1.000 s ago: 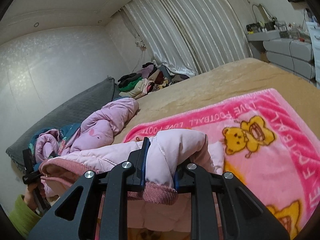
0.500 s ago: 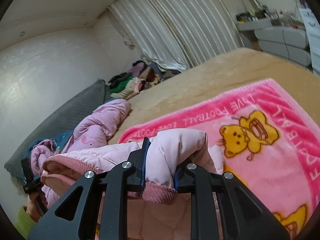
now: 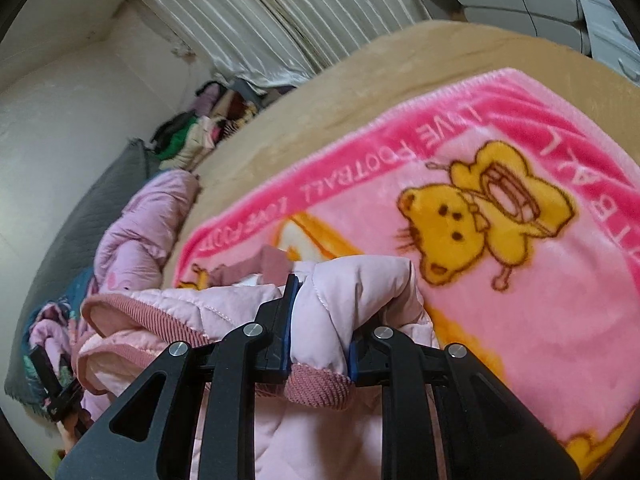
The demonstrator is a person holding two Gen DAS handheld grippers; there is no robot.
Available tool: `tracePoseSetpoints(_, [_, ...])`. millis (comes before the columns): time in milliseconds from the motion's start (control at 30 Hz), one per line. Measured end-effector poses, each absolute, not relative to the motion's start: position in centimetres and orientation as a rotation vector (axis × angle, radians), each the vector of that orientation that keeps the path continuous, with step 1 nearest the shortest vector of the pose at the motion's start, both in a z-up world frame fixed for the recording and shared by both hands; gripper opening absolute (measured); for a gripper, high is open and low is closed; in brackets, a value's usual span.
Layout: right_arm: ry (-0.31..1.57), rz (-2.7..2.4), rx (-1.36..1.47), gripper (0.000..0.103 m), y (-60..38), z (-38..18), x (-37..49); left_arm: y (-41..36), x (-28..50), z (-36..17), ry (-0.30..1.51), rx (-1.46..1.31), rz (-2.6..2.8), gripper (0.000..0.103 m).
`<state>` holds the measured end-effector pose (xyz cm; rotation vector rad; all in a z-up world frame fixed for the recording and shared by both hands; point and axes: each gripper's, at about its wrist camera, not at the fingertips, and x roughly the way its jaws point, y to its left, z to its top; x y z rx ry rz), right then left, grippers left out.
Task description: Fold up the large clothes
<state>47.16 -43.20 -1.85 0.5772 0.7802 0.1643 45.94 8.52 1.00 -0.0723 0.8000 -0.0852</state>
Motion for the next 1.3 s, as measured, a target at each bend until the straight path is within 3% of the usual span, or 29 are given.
tracePoseSetpoints(267, [0.928, 0.144, 0.712, 0.022, -43.8, -6.7, 50.9, 9.2, 48.5, -2.4, 0.844, -0.134, -0.107, 0.027])
tracePoseSetpoints(500, [1.015, 0.181, 0.823, 0.027, -45.0, -6.4, 52.0, 10.9, 49.7, -3.1, 0.873, -0.283, -0.15, 0.032])
tracePoseSetpoints(700, [1.029, 0.165, 0.76, 0.033, -44.7, -3.9, 51.4, 11.2, 49.7, -1.4, 0.871, -0.361, -0.174, 0.051])
tracePoseSetpoints(800, [1.037, 0.154, 0.767, 0.04, -44.8, -3.2, 50.9, 11.0, 49.7, -0.4, 0.882, -0.361, -0.169, 0.059])
tracePoseSetpoints(900, [1.038, 0.148, 0.748, 0.058, -44.7, -2.0, 50.4, 10.6, 49.4, 0.9, 0.879, -0.345, -0.166, 0.069])
tracePoseSetpoints(967, [1.016, 0.13, 0.719, 0.095, -44.6, -0.7, 49.9, 10.5, 49.1, 2.0, 0.863, -0.353, -0.161, 0.075])
tracePoseSetpoints(1067, [0.958, 0.109, 0.653, 0.096, -44.8, 1.6, 49.1, 10.4, 48.4, 3.6, 0.817, -0.312, -0.115, 0.088])
tracePoseSetpoints(1300, [0.815, 0.053, 0.425, 0.096, -44.5, 3.6, 45.6, 9.9, 45.6, 5.8, 0.692, -0.139, -0.008, 0.089])
